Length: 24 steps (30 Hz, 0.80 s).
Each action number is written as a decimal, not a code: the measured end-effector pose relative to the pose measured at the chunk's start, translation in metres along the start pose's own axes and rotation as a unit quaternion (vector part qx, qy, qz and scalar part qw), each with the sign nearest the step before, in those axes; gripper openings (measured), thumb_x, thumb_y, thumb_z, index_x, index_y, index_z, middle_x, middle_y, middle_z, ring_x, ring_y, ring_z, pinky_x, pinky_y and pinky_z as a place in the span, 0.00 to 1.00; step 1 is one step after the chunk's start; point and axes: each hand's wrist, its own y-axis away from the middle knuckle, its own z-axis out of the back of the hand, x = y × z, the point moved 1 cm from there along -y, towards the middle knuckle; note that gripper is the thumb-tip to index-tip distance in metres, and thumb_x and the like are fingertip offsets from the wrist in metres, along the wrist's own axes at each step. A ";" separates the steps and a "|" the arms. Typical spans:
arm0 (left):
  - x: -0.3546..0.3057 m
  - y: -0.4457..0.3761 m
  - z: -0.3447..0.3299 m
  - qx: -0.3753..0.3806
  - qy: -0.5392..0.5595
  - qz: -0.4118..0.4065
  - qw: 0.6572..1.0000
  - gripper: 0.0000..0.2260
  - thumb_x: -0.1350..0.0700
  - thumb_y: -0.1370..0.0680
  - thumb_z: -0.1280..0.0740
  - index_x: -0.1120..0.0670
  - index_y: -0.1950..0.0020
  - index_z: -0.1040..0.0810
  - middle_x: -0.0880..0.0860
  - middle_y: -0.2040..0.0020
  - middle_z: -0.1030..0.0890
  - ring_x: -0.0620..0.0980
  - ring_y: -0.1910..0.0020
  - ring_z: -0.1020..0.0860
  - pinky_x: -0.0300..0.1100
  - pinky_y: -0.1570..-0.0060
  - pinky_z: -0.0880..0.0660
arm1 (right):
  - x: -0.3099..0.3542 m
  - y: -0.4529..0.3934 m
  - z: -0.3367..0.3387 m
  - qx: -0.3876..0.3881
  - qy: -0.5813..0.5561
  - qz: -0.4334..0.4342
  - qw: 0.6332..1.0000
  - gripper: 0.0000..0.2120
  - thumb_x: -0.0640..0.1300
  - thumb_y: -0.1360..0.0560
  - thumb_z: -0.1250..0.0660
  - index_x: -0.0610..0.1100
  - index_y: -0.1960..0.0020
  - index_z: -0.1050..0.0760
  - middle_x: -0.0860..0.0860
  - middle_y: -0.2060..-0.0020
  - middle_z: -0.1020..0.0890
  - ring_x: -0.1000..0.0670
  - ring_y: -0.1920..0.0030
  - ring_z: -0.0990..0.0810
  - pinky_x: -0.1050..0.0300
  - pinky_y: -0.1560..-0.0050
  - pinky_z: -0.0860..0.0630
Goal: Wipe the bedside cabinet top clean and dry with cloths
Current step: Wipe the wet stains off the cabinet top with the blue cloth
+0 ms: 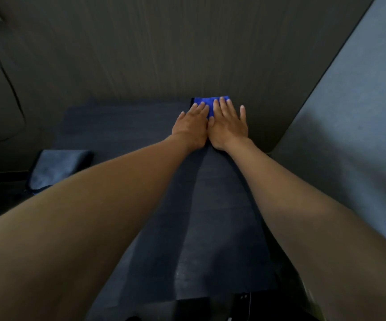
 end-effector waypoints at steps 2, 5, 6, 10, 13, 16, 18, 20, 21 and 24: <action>0.001 -0.007 -0.005 0.000 -0.023 -0.002 1.000 0.29 0.54 0.17 0.43 0.57 0.20 0.52 0.53 0.19 0.51 0.51 0.20 0.52 0.52 0.24 0.47 | -0.002 -0.004 0.001 0.001 -0.001 -0.002 1.000 0.28 0.52 0.16 0.59 0.45 0.19 0.60 0.48 0.19 0.58 0.49 0.20 0.62 0.43 0.23 0.65; -0.001 -0.011 -0.006 -0.001 -0.039 -0.006 0.999 0.29 0.54 0.17 0.43 0.58 0.20 0.53 0.55 0.19 0.51 0.53 0.20 0.52 0.51 0.24 0.46 | -0.003 -0.005 0.004 0.007 0.010 0.002 1.000 0.28 0.53 0.16 0.60 0.44 0.19 0.60 0.48 0.20 0.58 0.48 0.20 0.62 0.43 0.23 0.64; -0.002 -0.008 -0.007 0.000 -0.039 -0.003 0.999 0.29 0.55 0.17 0.43 0.58 0.20 0.53 0.55 0.19 0.52 0.53 0.20 0.52 0.50 0.23 0.46 | -0.003 -0.004 0.005 0.014 0.012 0.000 1.000 0.28 0.53 0.16 0.60 0.44 0.20 0.60 0.48 0.20 0.59 0.48 0.20 0.62 0.43 0.23 0.64; -0.010 0.011 -0.012 -0.019 -0.038 0.011 0.999 0.27 0.55 0.16 0.47 0.58 0.20 0.54 0.55 0.19 0.52 0.52 0.20 0.53 0.48 0.23 0.48 | -0.003 0.016 0.006 0.024 0.017 -0.012 0.999 0.28 0.52 0.16 0.60 0.45 0.20 0.61 0.48 0.20 0.60 0.49 0.21 0.63 0.44 0.23 0.64; -0.019 0.038 -0.016 -0.013 -0.043 0.007 0.999 0.27 0.55 0.16 0.47 0.59 0.20 0.54 0.56 0.19 0.52 0.53 0.20 0.53 0.47 0.23 0.48 | -0.004 0.045 0.003 0.034 0.019 -0.013 0.999 0.28 0.53 0.16 0.60 0.45 0.20 0.62 0.49 0.20 0.60 0.49 0.21 0.63 0.44 0.23 0.64; -0.030 0.073 -0.018 -0.002 -0.044 0.001 0.999 0.28 0.56 0.16 0.46 0.59 0.20 0.55 0.56 0.19 0.53 0.53 0.20 0.55 0.47 0.23 0.49 | -0.005 0.079 0.002 0.038 0.018 -0.019 0.999 0.28 0.53 0.16 0.60 0.45 0.20 0.62 0.49 0.20 0.60 0.49 0.21 0.63 0.44 0.22 0.63; -0.037 0.098 -0.020 0.004 -0.044 0.001 0.999 0.29 0.55 0.16 0.45 0.59 0.20 0.57 0.56 0.19 0.55 0.53 0.20 0.56 0.46 0.23 0.50 | -0.003 0.105 0.000 0.038 0.019 -0.019 0.999 0.28 0.53 0.16 0.60 0.45 0.20 0.62 0.48 0.20 0.61 0.49 0.21 0.63 0.44 0.22 0.62; -0.043 0.123 -0.024 0.004 -0.063 -0.001 0.998 0.31 0.55 0.17 0.44 0.59 0.20 0.58 0.56 0.19 0.56 0.54 0.21 0.57 0.47 0.22 0.51 | -0.001 0.130 -0.003 0.035 0.016 -0.017 0.999 0.28 0.53 0.16 0.60 0.45 0.20 0.62 0.48 0.20 0.61 0.49 0.21 0.63 0.44 0.22 0.62; -0.045 0.136 -0.026 0.004 -0.083 -0.004 0.997 0.31 0.55 0.17 0.44 0.60 0.20 0.59 0.56 0.19 0.56 0.54 0.21 0.57 0.47 0.22 0.51 | 0.000 0.142 -0.004 0.036 0.011 -0.017 0.999 0.28 0.53 0.16 0.60 0.45 0.20 0.62 0.49 0.20 0.61 0.49 0.21 0.63 0.44 0.22 0.62; -0.052 0.172 -0.033 0.006 -0.102 -0.005 0.995 0.32 0.55 0.17 0.44 0.59 0.21 0.59 0.56 0.19 0.57 0.54 0.21 0.57 0.47 0.22 0.51 | 0.003 0.181 -0.007 0.035 0.006 -0.018 0.999 0.28 0.53 0.16 0.60 0.45 0.20 0.62 0.49 0.20 0.61 0.49 0.21 0.63 0.44 0.22 0.61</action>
